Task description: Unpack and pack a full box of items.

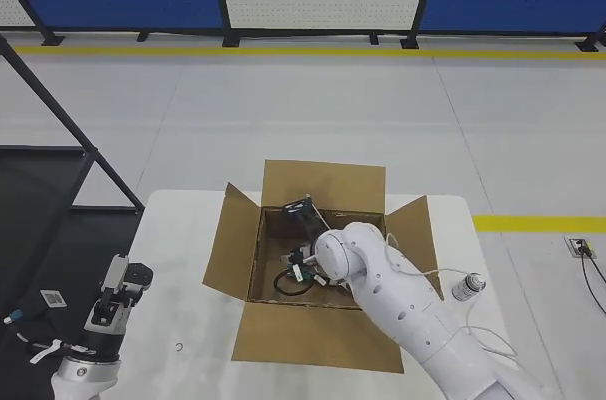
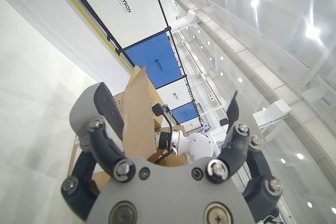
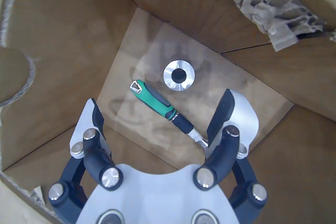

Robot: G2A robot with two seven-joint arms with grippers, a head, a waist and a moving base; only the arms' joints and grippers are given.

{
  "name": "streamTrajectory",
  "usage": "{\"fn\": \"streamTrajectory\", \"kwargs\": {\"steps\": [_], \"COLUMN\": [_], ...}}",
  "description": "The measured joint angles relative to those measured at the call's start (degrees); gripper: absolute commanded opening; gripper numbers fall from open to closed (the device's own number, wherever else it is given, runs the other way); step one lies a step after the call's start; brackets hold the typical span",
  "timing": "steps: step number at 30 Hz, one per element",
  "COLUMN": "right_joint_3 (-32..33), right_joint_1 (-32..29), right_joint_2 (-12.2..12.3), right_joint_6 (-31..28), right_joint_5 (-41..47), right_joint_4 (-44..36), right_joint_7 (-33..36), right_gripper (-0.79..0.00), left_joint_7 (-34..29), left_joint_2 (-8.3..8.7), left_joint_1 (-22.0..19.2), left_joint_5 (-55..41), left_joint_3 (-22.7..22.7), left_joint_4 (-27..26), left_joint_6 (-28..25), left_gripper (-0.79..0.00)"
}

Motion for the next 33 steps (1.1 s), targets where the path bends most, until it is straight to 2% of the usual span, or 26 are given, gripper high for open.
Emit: {"fn": "streamTrajectory", "kwargs": {"steps": [8,13,14,16,21,24,27,31,33], "right_joint_3": [-1.5,-1.9,-1.9,-2.1,-2.1,-2.1,-2.2,-2.1,-2.0], "right_joint_1": [2.2,3.0,3.1,3.4,3.9,4.0,4.2,4.4,4.5], "right_joint_2": [-2.3,-3.7,-3.9,-4.4,-5.5,-5.9,-6.4,-6.8,-7.0], "right_joint_6": [0.5,-0.1,-0.2,-0.2,-1.3,-2.0,-2.5,-2.9,-3.2], "right_joint_5": [1.4,3.1,3.3,3.6,4.5,4.5,4.5,4.4,4.4], "right_joint_4": [7.9,12.8,13.5,15.1,17.8,19.1,20.1,21.2,21.7], "right_joint_7": [-3.5,-6.4,-7.0,-8.5,-11.1,-12.3,-13.1,-13.8,-14.1], "right_gripper": [-0.006,-0.135,-0.191,-0.246,-0.326,-0.345,-0.453,-0.548,-0.634], "left_joint_7": [0.0,0.0,0.0,0.0,0.0,0.0,0.0,0.0,0.0], "left_joint_2": [0.00,0.00,0.00,0.00,0.00,0.00,0.00,0.00,0.00], "left_joint_1": [0.0,0.0,0.0,0.0,0.0,0.0,0.0,0.0,0.0], "left_joint_5": [0.0,0.0,0.0,0.0,0.0,0.0,0.0,0.0,0.0], "left_joint_3": [0.0,0.0,0.0,0.0,0.0,0.0,0.0,0.0,0.0], "left_joint_4": [0.0,0.0,0.0,0.0,0.0,0.0,0.0,0.0,0.0], "left_joint_6": [0.0,0.0,0.0,0.0,0.0,0.0,0.0,0.0,0.0], "left_gripper": [0.000,0.000,0.000,0.000,0.000,0.000,0.000,0.000,0.000]}}
